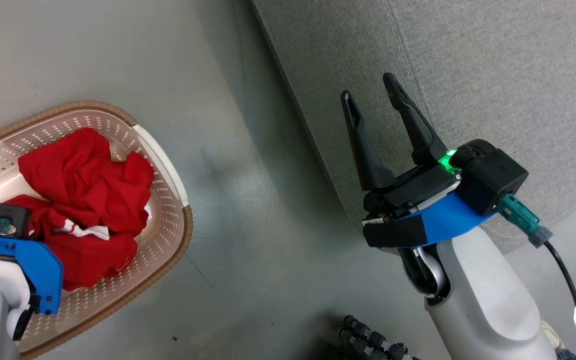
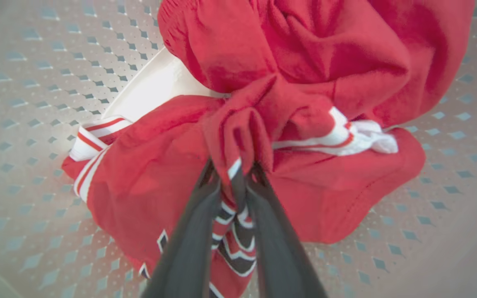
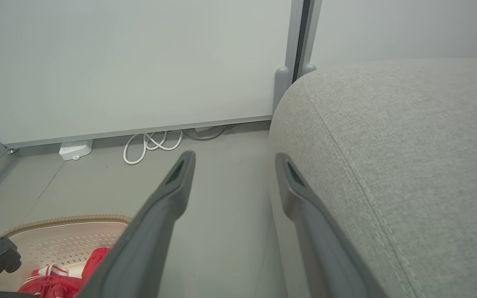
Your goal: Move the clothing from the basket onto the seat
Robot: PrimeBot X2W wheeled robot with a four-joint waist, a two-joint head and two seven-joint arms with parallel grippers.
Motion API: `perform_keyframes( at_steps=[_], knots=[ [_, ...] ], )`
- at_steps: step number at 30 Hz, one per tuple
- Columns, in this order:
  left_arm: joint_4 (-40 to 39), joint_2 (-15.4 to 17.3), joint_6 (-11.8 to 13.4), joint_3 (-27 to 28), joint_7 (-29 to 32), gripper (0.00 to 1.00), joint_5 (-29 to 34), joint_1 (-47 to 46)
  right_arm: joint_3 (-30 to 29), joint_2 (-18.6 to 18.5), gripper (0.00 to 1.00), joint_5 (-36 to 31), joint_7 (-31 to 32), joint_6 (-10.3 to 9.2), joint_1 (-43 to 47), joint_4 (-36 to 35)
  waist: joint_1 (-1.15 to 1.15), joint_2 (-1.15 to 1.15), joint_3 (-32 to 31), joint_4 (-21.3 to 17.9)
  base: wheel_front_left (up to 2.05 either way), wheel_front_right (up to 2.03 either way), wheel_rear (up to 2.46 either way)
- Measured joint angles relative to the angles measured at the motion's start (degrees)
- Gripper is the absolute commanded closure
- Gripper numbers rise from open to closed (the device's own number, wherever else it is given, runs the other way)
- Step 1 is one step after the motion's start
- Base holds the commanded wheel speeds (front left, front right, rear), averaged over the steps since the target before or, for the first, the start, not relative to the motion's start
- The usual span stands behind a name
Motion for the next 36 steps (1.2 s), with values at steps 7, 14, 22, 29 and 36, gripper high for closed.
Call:
perform_keyframes(
  at_steps=[7, 14, 22, 29, 36],
  knots=[
    [0.0, 0.4, -0.4, -0.8, 0.4, 1.0, -0.5, -0.4, -0.1, 0.0, 0.0, 0.3, 0.0, 0.0, 0.0, 0.3, 0.0, 0.0, -0.7, 0.1, 0.0, 0.0, 0.0],
    [0.7, -1.1, -0.4, -1.9, -0.5, 1.0, -1.1, -0.4, -0.4, 0.0, 0.0, -0.4, 0.0, 0.0, 0.0, 1.5, 0.0, 0.0, -2.5, 1.0, 0.0, 0.0, 0.0],
    [4.6, -7.0, -1.0, -4.5, -4.9, 1.0, -2.3, -0.8, -3.4, 0.0, 0.0, -4.4, 0.0, 0.0, 3.0, 4.8, -0.01, 0.0, -9.9, 3.8, 0.0, 0.0, 0.0],
    [8.6, -12.2, -1.6, -8.1, -10.9, 1.0, -3.5, -2.4, -5.6, 0.1, 0.0, -8.5, 0.0, 0.0, 7.5, 8.3, -0.02, 0.0, -20.1, 7.3, 0.0, 0.0, 0.0],
    [10.9, -16.3, -2.1, -12.1, -15.8, 1.0, -5.5, -3.3, -6.8, 0.1, 0.0, -10.4, 2.5, 0.0, 13.6, 8.7, -0.03, 0.0, -30.8, 11.5, 0.0, 0.0, 0.0]
  ],
)
